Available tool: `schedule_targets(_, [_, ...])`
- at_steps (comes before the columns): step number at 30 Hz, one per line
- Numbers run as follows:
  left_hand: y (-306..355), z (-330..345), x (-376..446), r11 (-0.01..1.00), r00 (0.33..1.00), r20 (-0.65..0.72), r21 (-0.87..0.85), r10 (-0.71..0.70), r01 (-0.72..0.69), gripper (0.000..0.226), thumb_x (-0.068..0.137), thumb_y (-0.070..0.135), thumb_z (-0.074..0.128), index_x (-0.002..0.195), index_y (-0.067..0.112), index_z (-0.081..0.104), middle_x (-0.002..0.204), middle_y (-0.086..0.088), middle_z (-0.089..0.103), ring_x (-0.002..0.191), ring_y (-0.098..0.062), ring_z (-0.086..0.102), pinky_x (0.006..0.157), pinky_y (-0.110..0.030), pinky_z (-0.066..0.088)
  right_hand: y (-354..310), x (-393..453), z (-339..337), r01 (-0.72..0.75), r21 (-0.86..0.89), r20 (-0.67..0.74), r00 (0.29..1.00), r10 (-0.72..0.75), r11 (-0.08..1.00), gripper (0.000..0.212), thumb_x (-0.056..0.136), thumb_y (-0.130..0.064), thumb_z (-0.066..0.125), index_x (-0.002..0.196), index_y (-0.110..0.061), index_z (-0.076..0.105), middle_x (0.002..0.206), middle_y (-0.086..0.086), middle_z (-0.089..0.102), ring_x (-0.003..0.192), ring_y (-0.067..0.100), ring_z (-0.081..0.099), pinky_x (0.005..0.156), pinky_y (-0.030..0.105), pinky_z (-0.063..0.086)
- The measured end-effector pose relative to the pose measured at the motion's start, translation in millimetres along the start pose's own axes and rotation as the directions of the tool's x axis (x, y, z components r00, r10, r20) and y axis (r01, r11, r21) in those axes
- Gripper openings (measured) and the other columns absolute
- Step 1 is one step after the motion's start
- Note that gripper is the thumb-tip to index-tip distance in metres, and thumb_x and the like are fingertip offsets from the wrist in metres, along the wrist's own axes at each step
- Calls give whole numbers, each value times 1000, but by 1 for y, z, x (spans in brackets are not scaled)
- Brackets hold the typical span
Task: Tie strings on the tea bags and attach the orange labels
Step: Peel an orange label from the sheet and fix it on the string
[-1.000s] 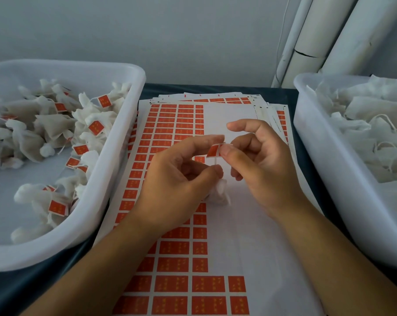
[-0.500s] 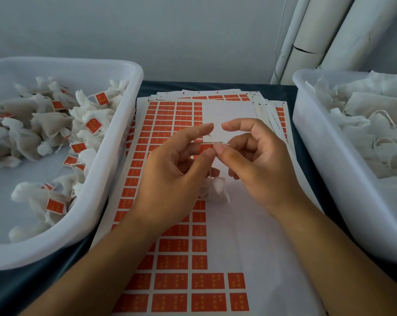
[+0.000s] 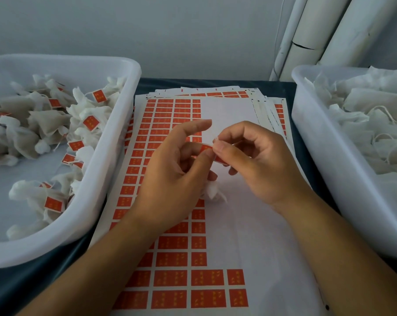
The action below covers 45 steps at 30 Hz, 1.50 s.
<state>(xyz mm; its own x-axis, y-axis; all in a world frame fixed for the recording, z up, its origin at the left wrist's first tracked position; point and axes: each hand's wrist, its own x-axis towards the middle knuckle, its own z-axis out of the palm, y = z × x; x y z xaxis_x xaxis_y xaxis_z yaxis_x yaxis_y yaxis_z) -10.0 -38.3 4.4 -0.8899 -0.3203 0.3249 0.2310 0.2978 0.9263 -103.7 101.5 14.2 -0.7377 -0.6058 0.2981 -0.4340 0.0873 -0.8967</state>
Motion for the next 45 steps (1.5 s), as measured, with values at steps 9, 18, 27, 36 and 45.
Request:
schedule_targets(9, [0,1,2,992,993,10,44,-119,119,42,98,27,65,137,33,50,90,16,74,76,-9,74,59,-15,56,2,-1,6,37,-105,-14,999,-39,994,4,99,-32,62,101,-29,65,87,-20,68,88,0,69,75,14,57])
schedule_targets(18, [-2,1,1,981,985,-14,89,-169,170,49,93,40,68,136,44,44,92,17,72,75,-7,74,56,-15,56,1,-2,9,63,-186,-45,996,-73,981,9,96,-36,61,101,-29,65,85,-25,66,87,-6,67,73,6,51])
schedule_targets(27, [1,-2,0,976,981,-12,98,-195,196,49,93,37,70,134,46,44,104,14,67,71,-8,75,54,-16,56,4,-2,11,39,-182,-95,994,-58,983,7,98,-37,62,103,-32,64,89,-26,66,93,-6,65,75,6,51])
schedule_targets(36, [-1,-1,2,959,961,-13,72,-275,275,44,91,41,70,130,43,49,99,16,73,76,-8,75,55,-19,57,2,-3,12,80,-176,-66,994,-93,981,5,99,-30,62,103,-26,64,90,-24,65,91,-4,66,74,6,50])
schedule_targets(45, [4,3,-1,974,975,-205,192,-82,122,31,89,34,75,101,36,46,94,13,68,63,-10,73,50,-23,58,5,-1,11,4,-45,-155,988,-11,999,7,98,-36,64,102,-30,67,90,-17,71,91,5,71,77,15,58])
